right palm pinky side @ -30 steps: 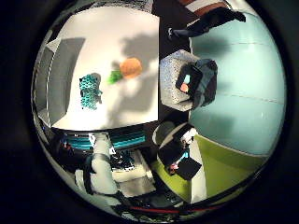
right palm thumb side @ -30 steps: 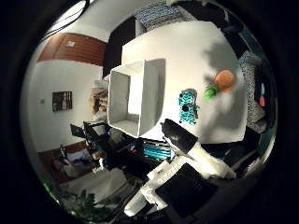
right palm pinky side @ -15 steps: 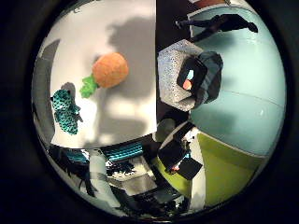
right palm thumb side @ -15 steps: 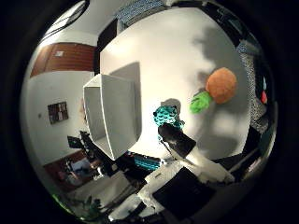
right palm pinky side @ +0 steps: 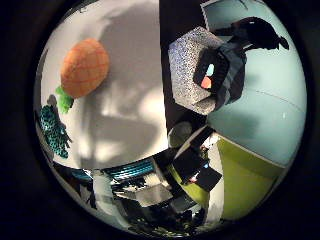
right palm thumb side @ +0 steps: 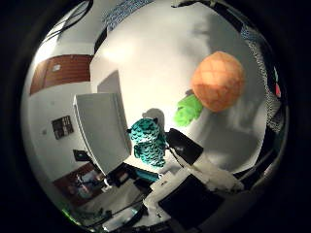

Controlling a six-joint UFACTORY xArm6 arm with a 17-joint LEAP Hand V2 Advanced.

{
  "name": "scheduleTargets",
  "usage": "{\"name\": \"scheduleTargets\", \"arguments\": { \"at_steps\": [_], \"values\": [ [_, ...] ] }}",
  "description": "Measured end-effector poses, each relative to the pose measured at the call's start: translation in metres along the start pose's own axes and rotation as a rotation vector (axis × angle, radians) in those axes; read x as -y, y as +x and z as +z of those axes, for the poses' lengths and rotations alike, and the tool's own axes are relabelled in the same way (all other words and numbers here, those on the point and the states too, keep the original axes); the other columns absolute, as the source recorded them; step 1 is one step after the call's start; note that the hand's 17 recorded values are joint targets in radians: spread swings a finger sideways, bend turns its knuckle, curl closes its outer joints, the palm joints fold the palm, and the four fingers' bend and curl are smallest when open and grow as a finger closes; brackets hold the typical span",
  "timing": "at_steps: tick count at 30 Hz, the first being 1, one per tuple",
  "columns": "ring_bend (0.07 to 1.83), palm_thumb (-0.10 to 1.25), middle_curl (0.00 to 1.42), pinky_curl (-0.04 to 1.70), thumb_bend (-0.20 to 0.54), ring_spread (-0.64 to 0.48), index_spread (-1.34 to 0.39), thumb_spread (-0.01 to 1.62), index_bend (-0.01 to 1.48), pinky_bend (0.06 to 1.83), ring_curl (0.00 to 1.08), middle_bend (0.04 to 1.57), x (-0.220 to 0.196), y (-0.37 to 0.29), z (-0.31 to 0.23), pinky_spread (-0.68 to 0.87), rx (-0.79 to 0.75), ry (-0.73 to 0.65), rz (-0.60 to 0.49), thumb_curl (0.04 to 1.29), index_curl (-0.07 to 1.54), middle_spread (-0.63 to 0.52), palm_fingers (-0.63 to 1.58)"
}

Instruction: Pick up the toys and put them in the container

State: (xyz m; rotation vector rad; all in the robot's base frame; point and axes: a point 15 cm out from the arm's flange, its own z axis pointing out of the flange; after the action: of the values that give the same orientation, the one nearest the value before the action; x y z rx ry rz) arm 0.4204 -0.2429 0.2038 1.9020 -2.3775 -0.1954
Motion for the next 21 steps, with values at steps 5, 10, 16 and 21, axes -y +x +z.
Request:
{"name": "scheduleTargets", "arguments": {
  "at_steps": [5, 10, 16, 21],
  "values": [
    [0.34, 0.62, 0.31, 0.25, -0.022, 0.18, -0.38, 1.09, 0.17, 0.54, 0.24, 0.19, 0.000, 0.009, 0.037, 0.45, 0.024, -0.061, 0.016, 0.31, 0.29, -0.02, 0.16],
    [0.33, 0.62, 0.31, 0.25, -0.022, 0.18, -0.38, 1.09, 0.17, 0.53, 0.24, 0.19, 0.000, 0.010, 0.054, 0.45, 0.034, -0.094, 0.013, 0.31, 0.29, -0.02, 0.16],
    [0.43, 0.66, 0.33, 0.23, -0.015, 0.08, -0.37, 1.09, 0.17, 0.51, 0.26, 0.24, -0.002, 0.009, 0.061, 0.42, 0.037, -0.112, 0.008, 0.32, 0.28, -0.07, 0.36],
    [0.74, 0.75, 0.44, 0.23, -0.013, -0.25, -0.42, 1.06, 0.17, 0.66, 0.34, 0.49, -0.004, 0.015, 0.059, -0.10, 0.003, -0.122, -0.008, 0.35, 0.29, -0.27, 0.95]
  ]
}}
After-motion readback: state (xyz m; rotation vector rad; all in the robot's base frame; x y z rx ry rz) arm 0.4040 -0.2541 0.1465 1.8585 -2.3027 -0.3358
